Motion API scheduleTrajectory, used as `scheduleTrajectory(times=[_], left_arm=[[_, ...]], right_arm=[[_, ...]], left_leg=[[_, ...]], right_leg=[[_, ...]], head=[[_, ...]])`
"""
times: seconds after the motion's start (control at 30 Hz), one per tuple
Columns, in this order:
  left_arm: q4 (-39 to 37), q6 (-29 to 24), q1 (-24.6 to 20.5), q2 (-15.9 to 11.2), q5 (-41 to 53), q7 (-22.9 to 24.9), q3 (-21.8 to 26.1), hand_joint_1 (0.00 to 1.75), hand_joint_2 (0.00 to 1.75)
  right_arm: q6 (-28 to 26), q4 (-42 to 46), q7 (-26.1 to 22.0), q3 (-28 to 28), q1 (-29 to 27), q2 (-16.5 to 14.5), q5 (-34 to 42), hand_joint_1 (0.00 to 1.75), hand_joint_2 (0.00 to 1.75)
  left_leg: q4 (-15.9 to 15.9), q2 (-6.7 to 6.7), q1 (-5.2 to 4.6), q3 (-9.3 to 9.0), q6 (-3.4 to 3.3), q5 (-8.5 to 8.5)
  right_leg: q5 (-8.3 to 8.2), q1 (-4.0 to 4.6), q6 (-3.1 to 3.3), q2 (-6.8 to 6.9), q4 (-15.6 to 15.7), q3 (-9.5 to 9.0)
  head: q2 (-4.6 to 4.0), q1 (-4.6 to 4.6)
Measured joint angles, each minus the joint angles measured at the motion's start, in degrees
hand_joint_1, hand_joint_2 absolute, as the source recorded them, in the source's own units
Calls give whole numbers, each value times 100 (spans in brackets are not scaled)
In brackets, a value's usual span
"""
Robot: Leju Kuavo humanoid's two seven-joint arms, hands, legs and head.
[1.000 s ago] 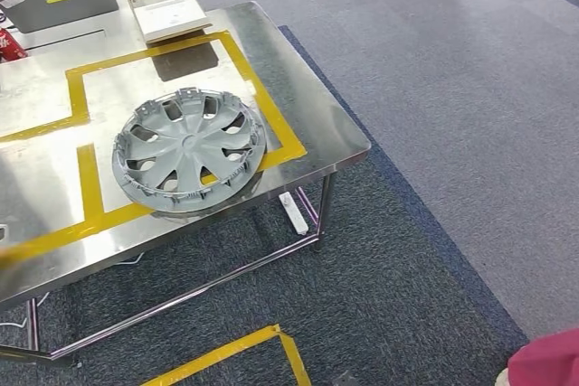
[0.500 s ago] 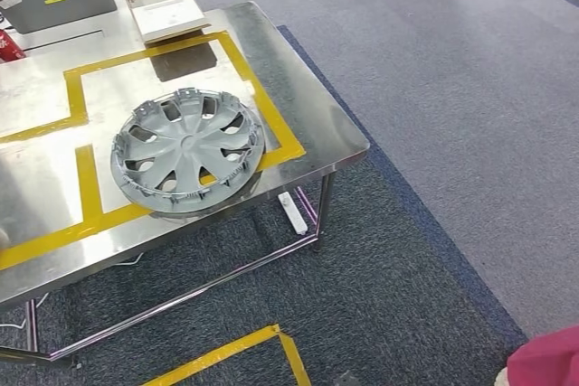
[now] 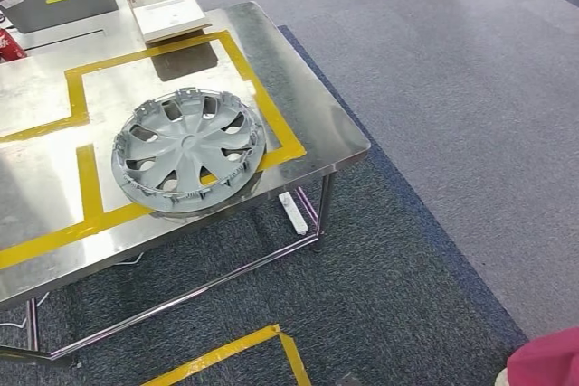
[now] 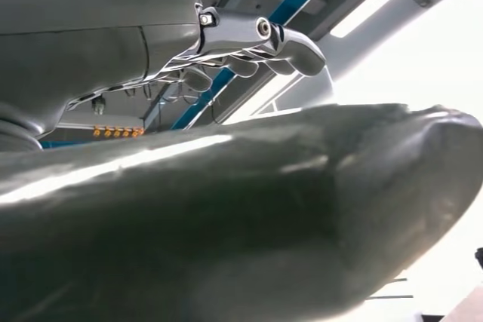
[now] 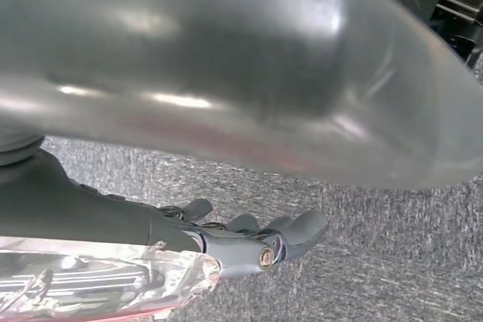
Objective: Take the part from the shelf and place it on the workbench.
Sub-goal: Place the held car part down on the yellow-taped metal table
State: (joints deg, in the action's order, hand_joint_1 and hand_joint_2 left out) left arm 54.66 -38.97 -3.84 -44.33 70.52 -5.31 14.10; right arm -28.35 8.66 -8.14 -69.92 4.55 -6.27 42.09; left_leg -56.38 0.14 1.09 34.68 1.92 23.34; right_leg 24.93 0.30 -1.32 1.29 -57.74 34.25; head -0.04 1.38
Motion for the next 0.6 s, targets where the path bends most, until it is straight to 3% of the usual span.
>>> scheduleTrajectory(times=[0.27,0.6], left_arm=[[472,130,354,152,214,-138,515,0,0],[599,177,362,258,396,-260,581,0,0]], right_arm=[[-1,0,7,0,0,0,-11,0,0],[1,0,-6,0,0,0,-9,0,0]], left_leg=[[0,-1,0,0,0,0],[0,-2,0,0,0,-1]], right_leg=[[0,0,0,3,0,-2],[-1,0,0,3,0,-2]], head=[[-1,1],[-1,1]])
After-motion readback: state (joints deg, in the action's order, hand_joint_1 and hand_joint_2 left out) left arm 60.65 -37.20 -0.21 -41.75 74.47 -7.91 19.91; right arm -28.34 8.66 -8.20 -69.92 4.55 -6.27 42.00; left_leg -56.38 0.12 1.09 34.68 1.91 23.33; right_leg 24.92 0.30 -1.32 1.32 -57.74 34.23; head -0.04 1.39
